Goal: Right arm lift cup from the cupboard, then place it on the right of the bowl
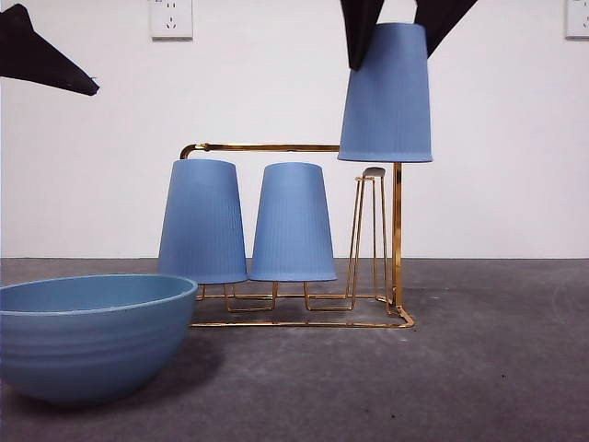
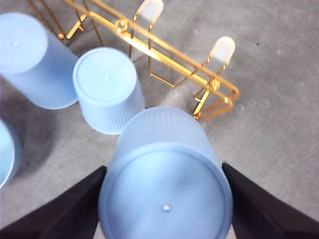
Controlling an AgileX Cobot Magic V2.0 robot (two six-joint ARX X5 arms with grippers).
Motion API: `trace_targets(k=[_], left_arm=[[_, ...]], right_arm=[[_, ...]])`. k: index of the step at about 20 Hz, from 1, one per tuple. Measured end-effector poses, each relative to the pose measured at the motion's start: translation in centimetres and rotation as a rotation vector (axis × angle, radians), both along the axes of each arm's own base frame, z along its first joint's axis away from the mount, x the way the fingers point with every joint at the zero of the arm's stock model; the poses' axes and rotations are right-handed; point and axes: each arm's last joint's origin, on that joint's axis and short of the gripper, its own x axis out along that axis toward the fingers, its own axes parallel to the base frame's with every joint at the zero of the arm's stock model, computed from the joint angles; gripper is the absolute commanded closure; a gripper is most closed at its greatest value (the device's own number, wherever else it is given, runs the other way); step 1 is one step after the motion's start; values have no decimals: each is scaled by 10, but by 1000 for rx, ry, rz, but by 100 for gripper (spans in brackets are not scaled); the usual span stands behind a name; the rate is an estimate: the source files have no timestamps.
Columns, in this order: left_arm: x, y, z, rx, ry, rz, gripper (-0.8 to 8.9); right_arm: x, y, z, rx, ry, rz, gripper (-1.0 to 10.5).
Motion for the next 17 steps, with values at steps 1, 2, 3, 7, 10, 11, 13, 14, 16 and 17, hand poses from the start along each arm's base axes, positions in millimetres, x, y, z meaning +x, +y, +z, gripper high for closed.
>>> trace_targets(k=[1, 2, 3, 7, 10, 11, 13, 14, 16, 17], left_arm=[[1, 0, -1, 1, 3, 0, 252], [1, 0, -1, 2, 7, 0, 251], [2, -1, -2, 3, 10, 0, 252], [8, -3, -6, 11, 33, 0, 252], [16, -5, -13, 23, 69, 0, 252], [18, -6, -16, 27, 82, 0, 252], [24, -8, -22, 31, 122, 8, 257], [28, -9, -26, 32, 150, 15, 257], [35, -12, -34, 38, 203, 23, 273], [37, -14, -37, 41, 223, 23, 311]], right_arm=[[-7, -4, -2, 9, -12, 3, 695], [-14, -9, -7, 19, -25, 4, 695], [-21, -14, -11, 33, -40, 5, 695], [-54, -36, -28, 143, -124, 39, 695], [-76, -51, -45, 248, -183, 65, 695], [-82, -54, -52, 275, -187, 67, 695], [-91, -61, -69, 341, -194, 65, 695], [-96, -63, -79, 386, -192, 66, 695], [-103, -66, -96, 479, -171, 85, 695], [-105, -66, -104, 522, -159, 92, 695]])
